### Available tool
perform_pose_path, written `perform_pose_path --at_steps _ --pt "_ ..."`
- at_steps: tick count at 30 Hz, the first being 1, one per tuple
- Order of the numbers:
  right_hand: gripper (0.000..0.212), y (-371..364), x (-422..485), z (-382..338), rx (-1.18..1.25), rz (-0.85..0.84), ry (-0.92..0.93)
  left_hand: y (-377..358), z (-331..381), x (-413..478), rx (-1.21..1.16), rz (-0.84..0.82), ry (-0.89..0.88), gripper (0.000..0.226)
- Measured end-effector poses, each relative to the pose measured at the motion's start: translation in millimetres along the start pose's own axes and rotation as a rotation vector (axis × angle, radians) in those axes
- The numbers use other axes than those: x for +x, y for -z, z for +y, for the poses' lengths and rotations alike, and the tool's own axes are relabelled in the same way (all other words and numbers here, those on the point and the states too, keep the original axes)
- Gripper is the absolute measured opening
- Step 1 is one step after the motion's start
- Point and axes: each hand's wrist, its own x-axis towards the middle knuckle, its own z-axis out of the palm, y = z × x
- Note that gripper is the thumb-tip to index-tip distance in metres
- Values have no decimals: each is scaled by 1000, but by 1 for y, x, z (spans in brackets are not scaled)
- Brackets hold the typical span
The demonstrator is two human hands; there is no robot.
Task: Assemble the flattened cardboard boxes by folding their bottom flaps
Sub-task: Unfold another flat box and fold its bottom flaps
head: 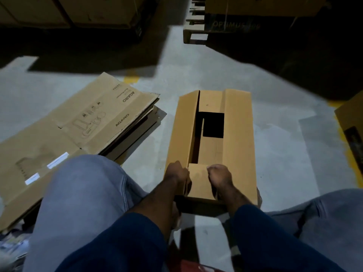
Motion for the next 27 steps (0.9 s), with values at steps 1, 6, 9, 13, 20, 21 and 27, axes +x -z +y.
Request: perform_pose_path --at_steps 1,6,9,13,20,21,27 --pt "22 2 4 2 13 23 -18 -1 4 4 -4 8 0 45" --pt "21 -3 11 9 -43 29 19 1 27 16 80 40 -10 31" --pt "19 -9 9 9 -67 9 97 -7 31 23 126 18 -43 26" --pt "17 -17 7 6 -122 0 127 -8 32 28 126 22 -84 10" --pt "15 -27 4 0 -174 -24 204 -7 29 36 181 97 -115 31" --pt "14 -27 6 -3 -175 -29 220 -2 29 41 213 102 -117 35" --pt "21 -24 53 -59 -155 -23 331 27 51 92 341 165 -164 44"
